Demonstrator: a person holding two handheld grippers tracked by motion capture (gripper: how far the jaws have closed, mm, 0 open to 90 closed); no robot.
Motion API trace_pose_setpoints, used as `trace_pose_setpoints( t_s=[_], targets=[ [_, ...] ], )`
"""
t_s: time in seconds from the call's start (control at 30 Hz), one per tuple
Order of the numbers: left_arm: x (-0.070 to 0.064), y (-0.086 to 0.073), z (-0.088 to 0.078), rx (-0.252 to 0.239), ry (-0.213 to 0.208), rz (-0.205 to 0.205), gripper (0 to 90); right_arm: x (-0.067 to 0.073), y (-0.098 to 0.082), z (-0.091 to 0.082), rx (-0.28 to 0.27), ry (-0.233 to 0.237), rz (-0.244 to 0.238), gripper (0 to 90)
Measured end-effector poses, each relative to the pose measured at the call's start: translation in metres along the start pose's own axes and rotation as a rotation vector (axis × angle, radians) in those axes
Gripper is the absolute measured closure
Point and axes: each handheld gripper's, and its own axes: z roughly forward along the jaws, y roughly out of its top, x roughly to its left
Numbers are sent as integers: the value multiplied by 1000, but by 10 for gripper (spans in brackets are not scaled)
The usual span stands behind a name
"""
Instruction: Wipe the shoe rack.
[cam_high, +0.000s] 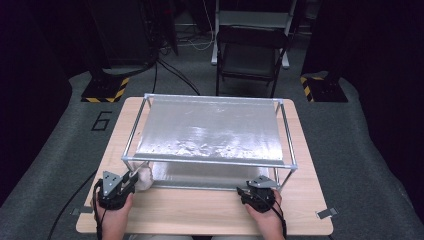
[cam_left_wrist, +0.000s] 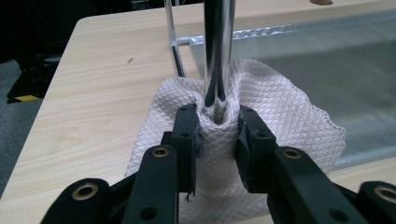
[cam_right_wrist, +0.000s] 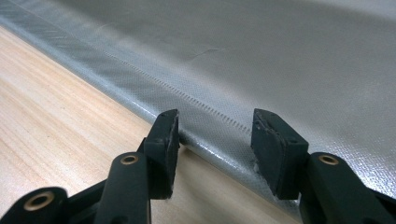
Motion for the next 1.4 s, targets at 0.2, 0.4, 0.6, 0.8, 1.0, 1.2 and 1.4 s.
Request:
trace_pose_setpoints(
  t_s=[0.2, 0.4, 0.6, 0.8, 1.0, 1.2, 1.4],
  targets=[
    [-3, -5, -8, -5, -6, 3, 714, -1, 0, 0, -4, 16, 32, 517],
    [-5, -7, -14, -5, -5, 19, 708, -1, 0, 0, -5, 3, 47, 506],
    [-6, -4, -14, -7, -10, 19, 706, 4, 9, 3, 8, -12, 30, 490],
    [-5, -4, -12, -5, -9, 28, 707, 6, 14, 9, 12, -37, 31, 478],
    [-5, -5, -11, -1, -11, 26, 707, 8, 16, 14, 9, -43, 41, 472],
    [-4, -5, -11, -2, -11, 27, 704, 2, 16, 20, 13, -45, 58, 491],
    [-4, -4, -12, -2, -14, 24, 694, 4, 15, 22, 13, -42, 70, 515]
  ],
)
